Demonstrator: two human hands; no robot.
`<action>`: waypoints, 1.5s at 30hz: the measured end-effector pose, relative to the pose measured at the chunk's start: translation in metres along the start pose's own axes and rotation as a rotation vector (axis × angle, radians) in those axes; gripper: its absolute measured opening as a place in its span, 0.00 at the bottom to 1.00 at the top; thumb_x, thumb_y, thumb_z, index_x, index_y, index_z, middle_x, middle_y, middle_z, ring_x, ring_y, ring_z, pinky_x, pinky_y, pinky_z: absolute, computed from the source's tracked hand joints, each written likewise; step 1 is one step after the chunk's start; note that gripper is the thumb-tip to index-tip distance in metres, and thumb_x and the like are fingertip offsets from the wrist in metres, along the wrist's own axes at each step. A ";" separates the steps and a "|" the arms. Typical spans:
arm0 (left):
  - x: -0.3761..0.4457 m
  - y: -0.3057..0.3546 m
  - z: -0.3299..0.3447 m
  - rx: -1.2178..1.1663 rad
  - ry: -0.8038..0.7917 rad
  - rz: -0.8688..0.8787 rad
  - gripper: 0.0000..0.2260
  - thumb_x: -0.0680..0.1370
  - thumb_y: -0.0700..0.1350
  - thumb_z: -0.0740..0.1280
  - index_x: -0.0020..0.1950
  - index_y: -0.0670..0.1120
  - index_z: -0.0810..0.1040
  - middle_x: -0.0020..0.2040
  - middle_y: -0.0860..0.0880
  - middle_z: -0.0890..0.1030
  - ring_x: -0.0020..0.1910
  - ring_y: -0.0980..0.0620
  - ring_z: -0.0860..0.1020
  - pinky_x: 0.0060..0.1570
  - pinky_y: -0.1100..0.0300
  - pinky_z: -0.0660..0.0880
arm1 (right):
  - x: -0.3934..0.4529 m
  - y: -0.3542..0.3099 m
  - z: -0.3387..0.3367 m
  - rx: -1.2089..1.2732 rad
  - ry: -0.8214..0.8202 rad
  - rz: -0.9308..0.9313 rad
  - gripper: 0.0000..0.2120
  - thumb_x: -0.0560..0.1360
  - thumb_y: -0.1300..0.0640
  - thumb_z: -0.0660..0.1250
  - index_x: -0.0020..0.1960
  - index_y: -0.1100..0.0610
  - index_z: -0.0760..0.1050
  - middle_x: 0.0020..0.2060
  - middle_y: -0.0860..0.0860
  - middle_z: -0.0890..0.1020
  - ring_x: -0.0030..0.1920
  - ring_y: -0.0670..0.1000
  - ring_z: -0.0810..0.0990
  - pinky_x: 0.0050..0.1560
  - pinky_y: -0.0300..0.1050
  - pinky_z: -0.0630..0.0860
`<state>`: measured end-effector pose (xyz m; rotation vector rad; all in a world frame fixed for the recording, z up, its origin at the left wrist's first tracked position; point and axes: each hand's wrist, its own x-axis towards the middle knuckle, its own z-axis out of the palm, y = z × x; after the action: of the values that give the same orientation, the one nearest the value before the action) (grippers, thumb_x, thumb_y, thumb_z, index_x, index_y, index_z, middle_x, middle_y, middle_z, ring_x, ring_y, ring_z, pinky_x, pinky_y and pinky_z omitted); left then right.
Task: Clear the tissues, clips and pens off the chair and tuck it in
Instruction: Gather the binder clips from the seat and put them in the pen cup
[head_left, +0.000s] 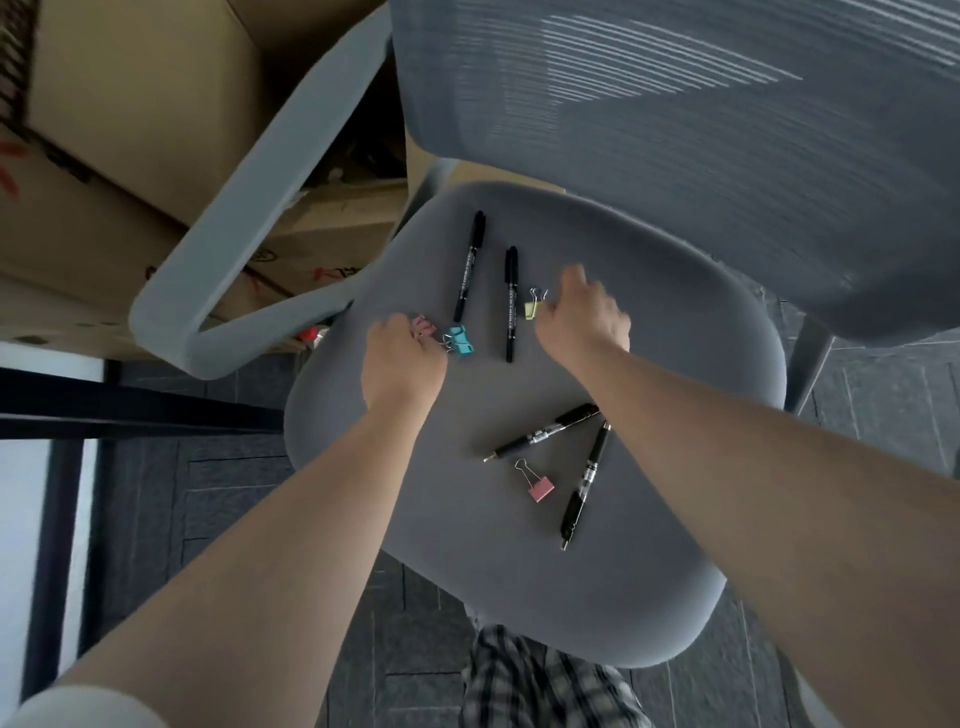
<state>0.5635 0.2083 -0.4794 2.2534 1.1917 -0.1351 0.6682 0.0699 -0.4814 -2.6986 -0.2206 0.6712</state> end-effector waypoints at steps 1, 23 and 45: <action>0.003 -0.001 -0.001 -0.019 0.020 -0.011 0.10 0.79 0.40 0.57 0.55 0.37 0.74 0.57 0.38 0.76 0.52 0.39 0.74 0.44 0.53 0.66 | 0.003 -0.003 0.002 -0.020 -0.010 -0.004 0.14 0.77 0.53 0.58 0.60 0.57 0.65 0.56 0.58 0.75 0.56 0.63 0.76 0.53 0.54 0.69; 0.014 -0.009 0.008 0.126 -0.131 0.128 0.09 0.81 0.40 0.53 0.58 0.38 0.67 0.55 0.38 0.71 0.43 0.38 0.73 0.41 0.53 0.67 | -0.005 0.004 0.019 0.187 -0.087 0.114 0.13 0.71 0.53 0.64 0.53 0.58 0.72 0.55 0.54 0.74 0.45 0.58 0.75 0.42 0.45 0.70; -0.018 -0.020 0.037 0.368 -0.290 0.370 0.11 0.78 0.42 0.61 0.57 0.39 0.65 0.48 0.39 0.74 0.40 0.40 0.70 0.36 0.53 0.67 | -0.121 0.052 0.055 -0.353 -0.422 -0.211 0.24 0.74 0.48 0.69 0.64 0.59 0.67 0.58 0.55 0.73 0.54 0.61 0.79 0.44 0.50 0.75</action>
<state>0.5435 0.1842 -0.5124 2.6157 0.6224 -0.5519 0.5393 0.0105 -0.4952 -2.7600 -0.7838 1.2269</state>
